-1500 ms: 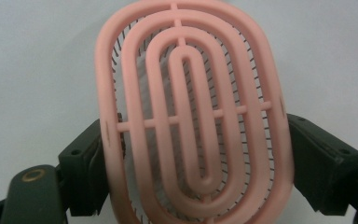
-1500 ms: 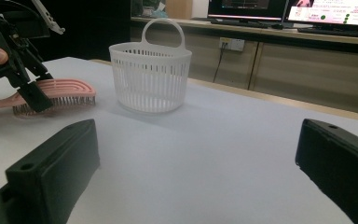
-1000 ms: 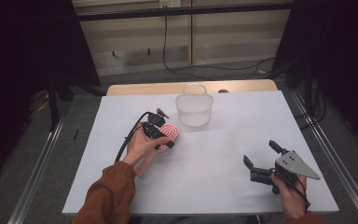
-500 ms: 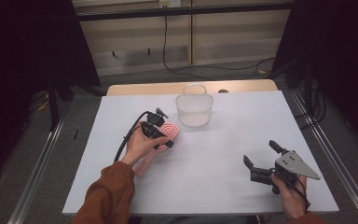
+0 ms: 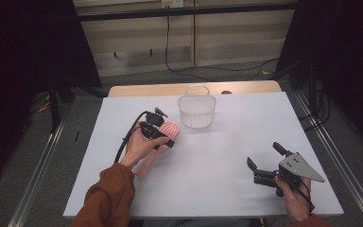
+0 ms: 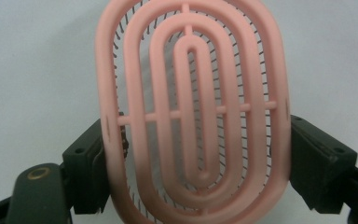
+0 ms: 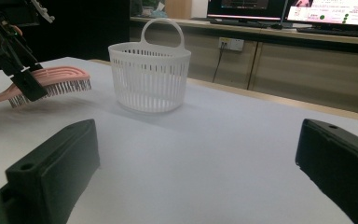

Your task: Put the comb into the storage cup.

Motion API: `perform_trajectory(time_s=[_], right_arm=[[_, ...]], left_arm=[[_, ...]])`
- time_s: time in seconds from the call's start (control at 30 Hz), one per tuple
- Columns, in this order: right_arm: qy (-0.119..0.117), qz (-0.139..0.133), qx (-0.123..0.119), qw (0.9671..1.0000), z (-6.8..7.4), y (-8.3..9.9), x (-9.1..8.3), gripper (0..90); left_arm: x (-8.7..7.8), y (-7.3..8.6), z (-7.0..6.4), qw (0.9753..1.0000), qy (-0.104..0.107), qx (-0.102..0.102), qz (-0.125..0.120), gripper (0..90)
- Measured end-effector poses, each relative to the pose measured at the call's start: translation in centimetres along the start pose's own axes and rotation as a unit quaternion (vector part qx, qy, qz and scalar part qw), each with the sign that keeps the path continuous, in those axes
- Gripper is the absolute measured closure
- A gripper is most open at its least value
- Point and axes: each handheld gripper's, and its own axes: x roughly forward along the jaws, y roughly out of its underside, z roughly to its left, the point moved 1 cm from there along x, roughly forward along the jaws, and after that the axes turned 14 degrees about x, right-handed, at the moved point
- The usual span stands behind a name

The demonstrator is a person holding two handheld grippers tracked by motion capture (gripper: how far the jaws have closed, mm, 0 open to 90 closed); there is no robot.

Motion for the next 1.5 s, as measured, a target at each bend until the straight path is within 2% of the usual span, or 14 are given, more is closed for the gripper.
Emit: perform_trajectory(time_s=[0.27, 0.57, 0.67, 0.7, 0.77, 0.83, 0.97, 1.17, 1.3, 1.5], right_arm=[[-0.001, -0.001, 0.0, 1.0, 0.0, 0.0, 0.0, 0.0], [0.0, -0.001, 0.0, 1.0, 0.0, 0.0, 0.0, 0.0], [0.0, -0.001, 0.0, 1.0, 0.0, 0.0, 0.0, 0.0], [0.0, -0.001, 0.0, 1.0, 0.0, 0.0, 0.0, 0.0], [0.0, 0.0, 0.0, 1.0, 0.0, 0.0, 0.0, 0.0], [0.0, -0.001, 0.0, 1.0, 0.0, 0.0, 0.0, 0.0], [-0.001, -0.001, 0.0, 1.0, 0.0, 0.0, 0.0, 0.0], [0.0, -0.001, 0.0, 1.0, 0.0, 0.0, 0.0, 0.0], [0.0, -0.001, 0.001, 1.0, -0.1, 0.0, 0.0, 0.0], [0.001, 0.0, -0.001, 1.0, 0.0, 0.0, 0.0, 0.0]], left_arm=[[-0.5, -0.1, -0.4, 0.9997, -0.017, 0.004, -0.019, 19.6], [-1.5, 0.3, 0.0, 0.998, -0.032, -0.009, -0.054, 19.8], [-1.9, 0.4, 0.1, 0.9978, -0.03, -0.013, -0.057, 19.8], [-2.0, 0.4, 0.1, 0.9972, -0.033, -0.021, -0.063, 19.8], [-2.2, 0.5, 0.4, 0.9977, -0.029, -0.015, -0.06, 19.8], [-2.4, 0.6, 0.4, 0.9972, -0.035, -0.02, -0.062, 19.9], [-2.8, 0.6, 0.5, 0.9971, -0.033, -0.021, -0.065, 19.9], [-3.3, 0.6, 0.6, 0.9957, -0.044, -0.025, -0.077, 20.0], [-3.9, 0.8, 0.7, 0.9946, -0.043, -0.029, -0.089, 20.0], [-4.7, 0.9, 0.5, 0.9935, -0.046, -0.024, -0.102, 20.1]])
